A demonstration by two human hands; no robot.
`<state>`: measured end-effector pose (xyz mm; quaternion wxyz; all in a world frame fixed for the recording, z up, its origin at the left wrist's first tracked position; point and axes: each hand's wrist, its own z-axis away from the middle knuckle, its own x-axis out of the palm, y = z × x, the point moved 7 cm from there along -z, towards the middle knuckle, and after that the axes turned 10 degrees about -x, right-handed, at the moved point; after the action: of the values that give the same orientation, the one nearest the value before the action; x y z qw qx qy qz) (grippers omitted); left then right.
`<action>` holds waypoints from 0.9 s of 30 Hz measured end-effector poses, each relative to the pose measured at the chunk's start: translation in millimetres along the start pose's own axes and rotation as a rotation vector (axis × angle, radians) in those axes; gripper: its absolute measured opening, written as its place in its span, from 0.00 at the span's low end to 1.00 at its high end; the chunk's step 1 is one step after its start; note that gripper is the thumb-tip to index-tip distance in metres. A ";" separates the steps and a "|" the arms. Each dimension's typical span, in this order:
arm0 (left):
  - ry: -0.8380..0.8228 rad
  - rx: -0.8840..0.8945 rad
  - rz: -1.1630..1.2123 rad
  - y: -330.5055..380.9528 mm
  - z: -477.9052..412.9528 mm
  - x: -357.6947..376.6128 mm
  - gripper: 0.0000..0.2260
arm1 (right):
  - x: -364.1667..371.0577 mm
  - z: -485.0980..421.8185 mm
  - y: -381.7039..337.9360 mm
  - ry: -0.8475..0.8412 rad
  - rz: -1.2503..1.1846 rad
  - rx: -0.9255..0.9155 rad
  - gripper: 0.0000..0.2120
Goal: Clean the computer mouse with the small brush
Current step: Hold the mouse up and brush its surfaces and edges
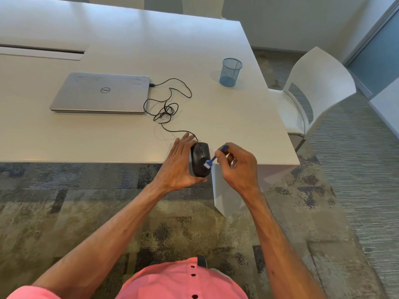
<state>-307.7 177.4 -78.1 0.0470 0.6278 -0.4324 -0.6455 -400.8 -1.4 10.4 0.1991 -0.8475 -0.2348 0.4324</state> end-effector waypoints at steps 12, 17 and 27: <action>0.011 -0.004 -0.001 1.6 0.2 -2.7 0.59 | 10.7 -0.1 -21.6 -0.063 0.167 -0.119 0.07; 0.000 -0.004 -0.015 -1.9 2.5 -1.1 0.59 | 12.6 9.6 -18.7 -0.225 0.076 -0.130 0.04; 0.019 0.019 0.005 4.6 4.0 -3.8 0.60 | -2.7 6.5 -18.0 0.013 0.040 -0.039 0.05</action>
<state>-312.6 178.8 -73.0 0.0468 0.6330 -0.4398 -0.6354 -411.6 12.5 18.3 0.1754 -0.8587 -0.2246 0.4260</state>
